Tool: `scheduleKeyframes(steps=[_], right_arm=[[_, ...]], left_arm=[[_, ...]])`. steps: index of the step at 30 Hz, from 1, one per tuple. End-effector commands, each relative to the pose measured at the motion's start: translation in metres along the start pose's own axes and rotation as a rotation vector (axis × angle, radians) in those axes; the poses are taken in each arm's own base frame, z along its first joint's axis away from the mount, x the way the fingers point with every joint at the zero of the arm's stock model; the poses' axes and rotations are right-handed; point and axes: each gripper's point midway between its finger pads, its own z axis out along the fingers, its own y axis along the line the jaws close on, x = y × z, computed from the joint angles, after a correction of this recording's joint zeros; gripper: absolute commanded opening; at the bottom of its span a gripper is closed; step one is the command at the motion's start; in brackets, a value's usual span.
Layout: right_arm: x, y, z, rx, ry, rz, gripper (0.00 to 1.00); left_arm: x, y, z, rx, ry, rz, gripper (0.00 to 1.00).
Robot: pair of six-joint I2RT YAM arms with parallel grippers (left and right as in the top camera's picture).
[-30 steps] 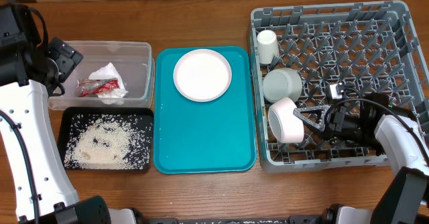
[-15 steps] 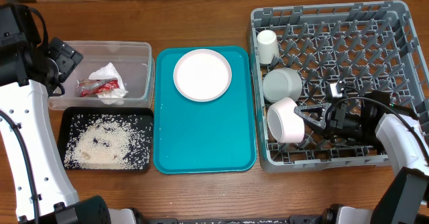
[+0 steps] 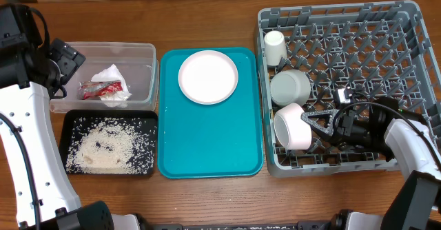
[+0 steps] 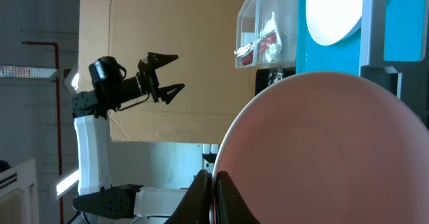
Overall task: Sort waste into correct bins and load items into the dishwasher
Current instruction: 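Lower the pink bowl tilted into the rack and release it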
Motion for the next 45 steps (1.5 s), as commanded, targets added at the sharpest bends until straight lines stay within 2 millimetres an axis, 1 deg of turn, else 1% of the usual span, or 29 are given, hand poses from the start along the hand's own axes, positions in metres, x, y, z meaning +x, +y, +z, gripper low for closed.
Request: scheduleKeyframes(steps=[1, 8, 14, 19, 27, 29, 36, 40, 45], right_arm=[[0.0, 0.005, 0.001, -0.034, -0.005, -0.029, 0.04], [0.001, 0.003, 0.001, -0.022, -0.002, -0.047, 0.04], [0.002, 0.006, 0.001, -0.034, -0.005, 0.009, 0.04], [0.0, 0.004, 0.001, -0.029, -0.004, -0.027, 0.05], [0.0, -0.008, 0.0, 0.037, 0.012, -0.063, 0.16], [-0.003, -0.008, -0.002, 0.037, 0.001, -0.076, 0.18], [-0.014, -0.01, -0.014, 0.044, -0.053, -0.1, 0.19], [-0.023, -0.011, -0.026, 0.053, -0.102, -0.122, 0.22], [-0.036, -0.012, -0.045, 0.065, -0.179, -0.136, 0.23]], left_arm=[[-0.004, 0.002, -0.001, -0.01, -0.012, -0.025, 1.0], [-0.004, 0.002, -0.001, -0.01, -0.013, -0.025, 1.0], [-0.004, 0.002, -0.001, -0.01, -0.012, -0.025, 1.0], [-0.004, 0.002, -0.001, -0.01, -0.013, -0.025, 1.0], [-0.004, 0.002, -0.001, -0.01, -0.012, -0.025, 1.0], [-0.004, 0.002, -0.001, -0.01, -0.012, -0.025, 1.0], [-0.004, 0.002, -0.001, -0.01, -0.012, -0.025, 1.0], [-0.004, 0.003, -0.001, -0.01, -0.013, -0.026, 1.0], [-0.004, 0.002, -0.001, -0.01, -0.013, -0.025, 1.0]])
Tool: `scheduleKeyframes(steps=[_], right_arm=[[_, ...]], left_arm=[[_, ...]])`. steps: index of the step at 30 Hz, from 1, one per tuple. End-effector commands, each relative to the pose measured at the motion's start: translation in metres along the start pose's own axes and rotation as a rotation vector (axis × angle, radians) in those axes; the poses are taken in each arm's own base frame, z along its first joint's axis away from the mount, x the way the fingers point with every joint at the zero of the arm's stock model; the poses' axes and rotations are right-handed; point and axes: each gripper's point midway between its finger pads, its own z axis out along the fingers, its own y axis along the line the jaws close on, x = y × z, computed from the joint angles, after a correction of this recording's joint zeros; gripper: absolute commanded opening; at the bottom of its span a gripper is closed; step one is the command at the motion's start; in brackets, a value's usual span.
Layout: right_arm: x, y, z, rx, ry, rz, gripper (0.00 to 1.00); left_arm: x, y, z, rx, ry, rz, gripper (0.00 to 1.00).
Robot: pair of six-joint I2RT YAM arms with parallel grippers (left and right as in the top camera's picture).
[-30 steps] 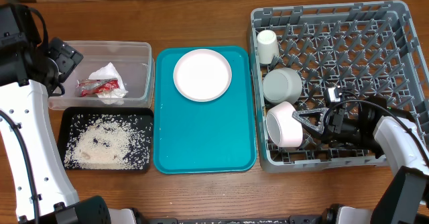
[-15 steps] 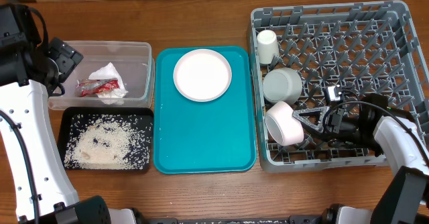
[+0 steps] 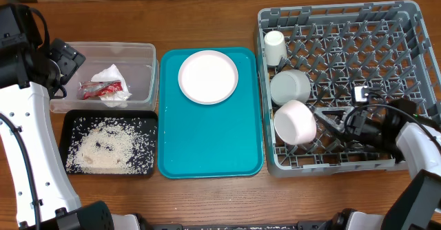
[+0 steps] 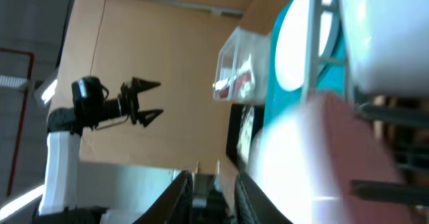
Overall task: Sort waste into correct bins and load items into the dishwasher
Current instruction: 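Lower the pink bowl tilted into the rack and release it, then move the right gripper back toward the pink plate on the teal tray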
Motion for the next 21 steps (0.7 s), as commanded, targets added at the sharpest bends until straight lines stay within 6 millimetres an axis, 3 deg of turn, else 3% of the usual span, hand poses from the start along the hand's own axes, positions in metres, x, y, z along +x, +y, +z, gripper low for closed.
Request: scheduleKeyframes(steps=[1, 8, 13, 17, 21], right_arm=[[-0.011, -0.002, -0.014, 0.003, -0.062, 0.005, 0.23], [-0.04, -0.011, -0.041, 0.031, -0.173, 0.122, 0.23], [-0.055, -0.031, -0.047, 0.212, -0.183, 0.173, 0.23], [-0.067, -0.041, -0.045, 0.388, -0.165, 0.153, 0.24], [-0.074, -0.032, -0.023, 0.501, -0.089, 0.072, 0.24]], left_arm=[[-0.004, 0.002, -0.001, -0.01, -0.013, -0.026, 1.0], [-0.004, 0.002, -0.001, -0.01, -0.013, -0.026, 1.0], [-0.004, 0.003, -0.001, -0.01, -0.013, -0.026, 1.0], [-0.004, 0.002, -0.001, -0.01, -0.013, -0.026, 1.0], [-0.004, 0.003, -0.001, -0.01, -0.013, -0.026, 1.0]])
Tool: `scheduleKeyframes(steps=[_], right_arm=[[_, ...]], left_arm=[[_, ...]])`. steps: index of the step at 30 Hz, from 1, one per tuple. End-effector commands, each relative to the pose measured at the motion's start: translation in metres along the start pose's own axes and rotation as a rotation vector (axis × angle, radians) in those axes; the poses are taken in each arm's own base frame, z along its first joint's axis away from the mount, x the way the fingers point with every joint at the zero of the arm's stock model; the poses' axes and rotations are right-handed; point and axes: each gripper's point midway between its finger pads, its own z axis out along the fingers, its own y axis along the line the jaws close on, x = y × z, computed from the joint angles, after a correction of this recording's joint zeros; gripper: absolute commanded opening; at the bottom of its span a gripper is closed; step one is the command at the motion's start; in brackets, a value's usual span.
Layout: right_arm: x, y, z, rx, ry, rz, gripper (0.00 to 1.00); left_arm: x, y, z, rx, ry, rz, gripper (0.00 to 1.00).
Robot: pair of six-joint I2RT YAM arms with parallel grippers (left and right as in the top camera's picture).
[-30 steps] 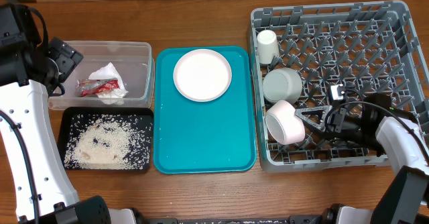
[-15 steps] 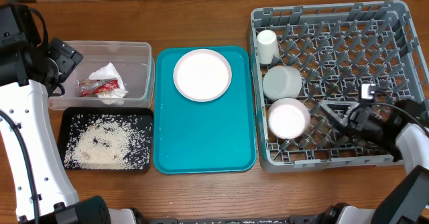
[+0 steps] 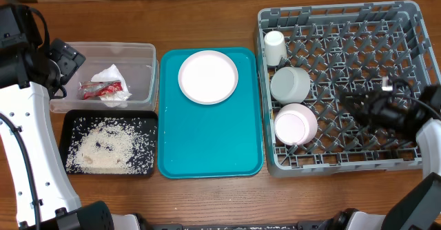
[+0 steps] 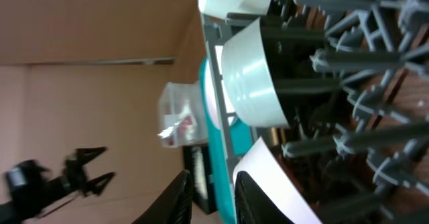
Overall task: Sort waste into correct bins and load items into the dishwasher
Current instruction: 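Move the right gripper back toward the pink plate on the teal tray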
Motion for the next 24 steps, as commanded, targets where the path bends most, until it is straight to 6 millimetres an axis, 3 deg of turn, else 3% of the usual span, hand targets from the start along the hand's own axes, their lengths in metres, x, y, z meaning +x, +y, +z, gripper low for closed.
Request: scheduleKeyframes(steps=[1, 3, 4, 8, 12, 19, 24], right_arm=[[-0.009, 0.012, 0.017, 0.162, 0.027, -0.102, 0.24], [-0.006, 0.023, 0.034, 0.211, 0.061, -0.159, 0.24], [0.0, 0.034, 0.054, 0.281, 0.09, -0.231, 0.24], [0.024, 0.055, 0.102, 0.416, 0.132, -0.43, 0.24], [0.044, 0.072, 0.143, 0.512, 0.093, -0.657, 0.24], [0.061, 0.109, 0.188, 0.611, -0.115, -0.915, 0.27], [0.065, 0.116, 0.215, 0.566, -0.148, -0.951, 0.36]], left_arm=[[-0.004, 0.003, -0.001, -0.01, -0.013, -0.026, 1.0], [-0.004, 0.002, -0.001, -0.01, -0.013, -0.025, 1.0], [-0.004, 0.002, -0.001, -0.01, -0.013, -0.025, 1.0], [-0.004, 0.002, -0.001, -0.01, -0.013, -0.025, 1.0], [-0.004, 0.002, -0.001, -0.01, -0.013, -0.025, 1.0], [-0.004, 0.002, -0.001, -0.01, -0.013, -0.025, 1.0], [-0.004, 0.002, -0.001, -0.01, -0.013, -0.025, 1.0]])
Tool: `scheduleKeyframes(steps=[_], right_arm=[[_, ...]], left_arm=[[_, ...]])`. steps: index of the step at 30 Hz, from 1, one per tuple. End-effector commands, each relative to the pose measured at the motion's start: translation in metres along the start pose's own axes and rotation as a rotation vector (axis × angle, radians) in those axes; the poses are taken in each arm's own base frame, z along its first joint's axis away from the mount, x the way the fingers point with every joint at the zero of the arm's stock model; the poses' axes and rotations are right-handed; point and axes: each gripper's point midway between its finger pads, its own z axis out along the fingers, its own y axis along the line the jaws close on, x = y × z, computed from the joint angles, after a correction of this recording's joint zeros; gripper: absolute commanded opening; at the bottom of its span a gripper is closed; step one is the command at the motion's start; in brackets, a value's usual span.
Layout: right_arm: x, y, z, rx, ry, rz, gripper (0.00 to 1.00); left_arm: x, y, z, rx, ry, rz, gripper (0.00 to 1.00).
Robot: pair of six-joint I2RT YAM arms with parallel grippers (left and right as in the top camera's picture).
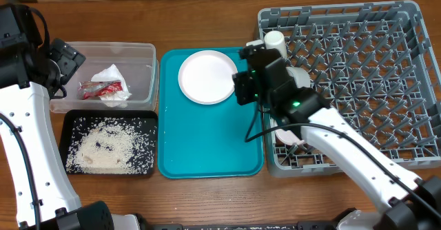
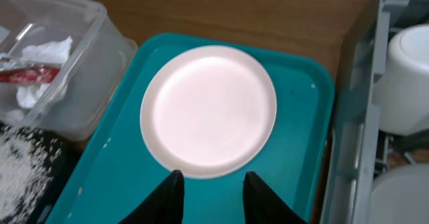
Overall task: Sort waste into correct bins and load items into the dishwasher
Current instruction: 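Move the right gripper back toward the pink plate on the teal tray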
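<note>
A white plate (image 1: pixel 208 76) lies at the far end of the teal tray (image 1: pixel 207 154). My right gripper (image 1: pixel 242 87) hangs open just above the tray, its fingertips (image 2: pixel 175 184) at the plate's (image 2: pixel 208 110) near edge, with nothing between them. The grey dishwasher rack (image 1: pixel 406 23) holds a white cup (image 1: pixel 275 43) and two bowls: one (image 2: pixel 405 76) near the cup, and one (image 1: pixel 289 135) in the front left corner partly under my right arm. My left gripper (image 1: pixel 69 59) stays at the far left over the clear bin, its jaws apparently spread.
The clear bin (image 1: pixel 141 51) holds a red wrapper (image 1: pixel 102 89) and crumpled tissue. A black tray (image 1: pixel 72 120) of scattered rice sits in front of it. The rack's wall (image 2: pixel 355 117) rises just right of the teal tray.
My right gripper was open over the middle right of the rack. Now it is over the teal tray beside the plate, still open. The bowls and my left arm have not moved.
My right gripper was shut on the rim of a white bowl at the rack's front left. Then it stood open just right of the bowl, which stayed in the rack. It was then farther right over the rack, and now hangs over the tray by the plate.
</note>
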Motion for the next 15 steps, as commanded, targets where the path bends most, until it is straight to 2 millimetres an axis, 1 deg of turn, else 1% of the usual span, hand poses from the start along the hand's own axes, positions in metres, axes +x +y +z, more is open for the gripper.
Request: scheduleKeyframes(steps=[1, 3, 5, 8, 9, 11, 13, 15], right_arm=[[-0.011, -0.016, 0.014, 0.106, -0.048, 0.005, 0.38], [-0.014, -0.021, 0.024, 0.111, -0.044, 0.006, 0.39], [-0.018, -0.02, 0.032, 0.093, -0.026, -0.024, 0.4], [-0.034, -0.02, 0.044, 0.094, -0.007, -0.07, 0.4], [-0.042, -0.019, 0.049, 0.098, 0.003, -0.084, 0.41], [-0.049, -0.018, 0.058, 0.103, 0.015, -0.091, 0.41], [-0.052, -0.019, 0.071, 0.107, 0.023, -0.092, 0.41], [-0.047, -0.022, 0.085, 0.112, 0.031, -0.089, 0.42]], left_arm=[[-0.004, 0.002, -0.001, -0.01, -0.013, -0.025, 1.0], [-0.004, 0.002, -0.001, -0.01, -0.013, -0.025, 1.0], [-0.004, 0.002, -0.001, -0.01, -0.013, -0.025, 1.0], [-0.004, 0.002, -0.001, -0.009, -0.013, -0.026, 1.0], [-0.004, 0.002, -0.001, -0.01, -0.013, -0.025, 1.0], [-0.004, 0.002, -0.001, -0.01, -0.013, -0.025, 1.0], [-0.004, 0.002, -0.001, -0.01, -0.013, -0.025, 1.0], [-0.004, 0.002, -0.001, -0.01, -0.013, -0.025, 1.0]])
